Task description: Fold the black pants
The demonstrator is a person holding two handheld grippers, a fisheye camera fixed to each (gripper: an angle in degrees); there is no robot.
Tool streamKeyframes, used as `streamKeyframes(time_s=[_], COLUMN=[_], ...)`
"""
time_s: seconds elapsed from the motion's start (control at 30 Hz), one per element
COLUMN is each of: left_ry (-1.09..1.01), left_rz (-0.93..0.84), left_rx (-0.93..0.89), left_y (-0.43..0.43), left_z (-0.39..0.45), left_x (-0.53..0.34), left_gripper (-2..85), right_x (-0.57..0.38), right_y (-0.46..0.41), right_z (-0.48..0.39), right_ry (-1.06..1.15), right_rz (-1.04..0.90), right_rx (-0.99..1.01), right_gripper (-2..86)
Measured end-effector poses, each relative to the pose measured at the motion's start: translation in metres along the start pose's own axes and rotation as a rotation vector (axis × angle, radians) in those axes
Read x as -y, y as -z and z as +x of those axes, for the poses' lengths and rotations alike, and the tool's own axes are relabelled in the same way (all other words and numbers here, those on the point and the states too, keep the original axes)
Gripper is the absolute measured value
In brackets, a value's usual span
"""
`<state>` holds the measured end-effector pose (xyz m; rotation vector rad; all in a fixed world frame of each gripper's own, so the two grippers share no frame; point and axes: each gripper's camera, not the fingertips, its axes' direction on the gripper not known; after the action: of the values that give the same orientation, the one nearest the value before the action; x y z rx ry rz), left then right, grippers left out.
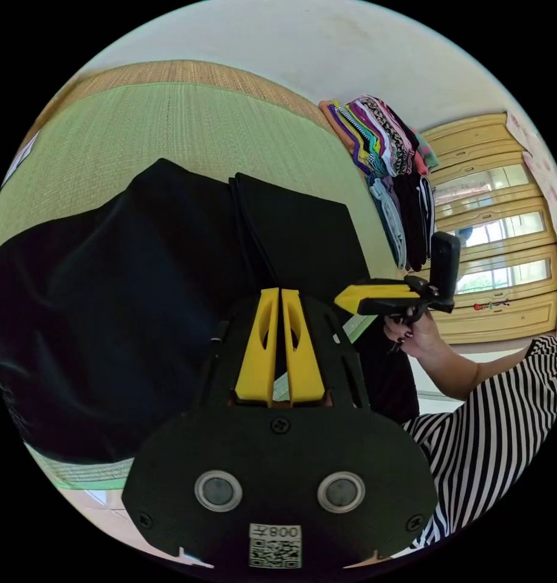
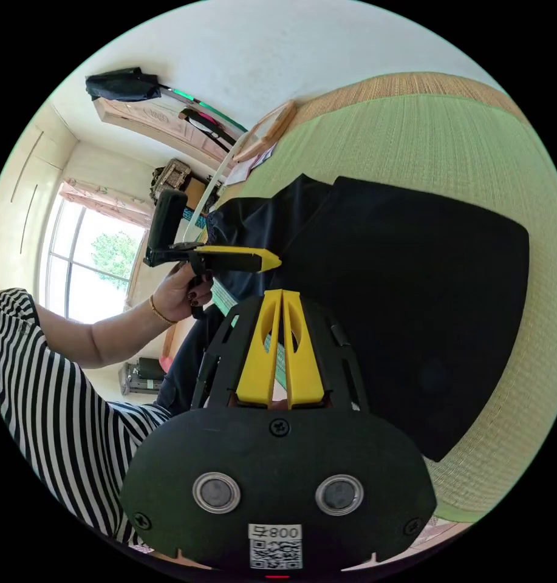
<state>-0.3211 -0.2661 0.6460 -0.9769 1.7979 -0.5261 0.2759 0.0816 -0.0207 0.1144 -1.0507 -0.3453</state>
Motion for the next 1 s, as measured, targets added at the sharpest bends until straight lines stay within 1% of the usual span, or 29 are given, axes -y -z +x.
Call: streamKeyframes(time_s=[0.13, 0.33, 0.4, 0.47, 0.5, 0.6, 0.63, 0.7, 0.77, 0.8, 0.87, 0.93, 0.97, 1.0], left_ry=[0.042, 0.053, 0.053, 0.058, 0.06, 0.083, 0.092, 0.139, 0.266, 0.304, 0.472, 0.566, 0.599, 0.608], left_rz=[-0.034, -0.015, -0.013, -0.009, -0.007, 0.047, 0.094, 0.162, 0.248, 0.269, 0.362, 0.341, 0.35, 0.38], left_rx=[0.005, -0.015, -0.02, -0.031, -0.03, 0.03, 0.058, 0.148, 0.276, 0.303, 0.44, 0.444, 0.354, 0.308], left_y=[-0.006, -0.003, -0.003, -0.001, 0.0, 0.017, 0.03, 0.051, 0.079, 0.086, 0.109, 0.112, 0.11, 0.11], left_z=[-0.021, -0.039, -0.042, -0.047, -0.048, -0.053, -0.058, -0.07, -0.095, -0.102, -0.132, -0.156, -0.167, -0.17], left_x=[-0.021, -0.047, -0.055, -0.065, -0.068, -0.086, -0.094, -0.105, -0.123, -0.128, -0.156, -0.176, -0.188, -0.195], left_gripper=[0.8, 0.9, 0.9, 0.9, 0.9, 0.5, 0.4, 0.3, 0.2, 0.2, 0.1, 0.1, 0.1, 0.1], right_x=[0.039, 0.098, 0.113, 0.125, 0.126, 0.127, 0.128, 0.13, 0.132, 0.132, 0.132, 0.132, 0.131, 0.131], right_y=[-0.007, -0.023, -0.031, -0.047, -0.048, -0.049, -0.049, -0.049, -0.05, -0.05, -0.05, -0.05, -0.049, -0.049], right_z=[0.005, 0.016, 0.02, 0.027, 0.027, 0.028, 0.027, 0.026, 0.023, 0.022, 0.019, 0.018, 0.018, 0.017], right_ry=[0.008, 0.005, -0.009, -0.036, -0.025, -0.038, -0.038, -0.039, -0.032, -0.029, -0.029, -0.037, -0.047, -0.052], right_rz=[0.011, 0.022, 0.007, -0.057, -0.048, -0.029, -0.028, -0.032, -0.037, -0.037, -0.03, -0.021, -0.016, -0.016], right_rx=[-0.072, -0.121, -0.137, -0.164, -0.137, -0.109, -0.109, -0.112, -0.132, -0.139, -0.16, -0.168, -0.171, -0.176], right_gripper=[0.0, 0.0, 0.0, 0.0, 0.0, 0.0, 0.0, 0.0, 0.0, 0.0, 0.0, 0.0, 0.0, 0.0])
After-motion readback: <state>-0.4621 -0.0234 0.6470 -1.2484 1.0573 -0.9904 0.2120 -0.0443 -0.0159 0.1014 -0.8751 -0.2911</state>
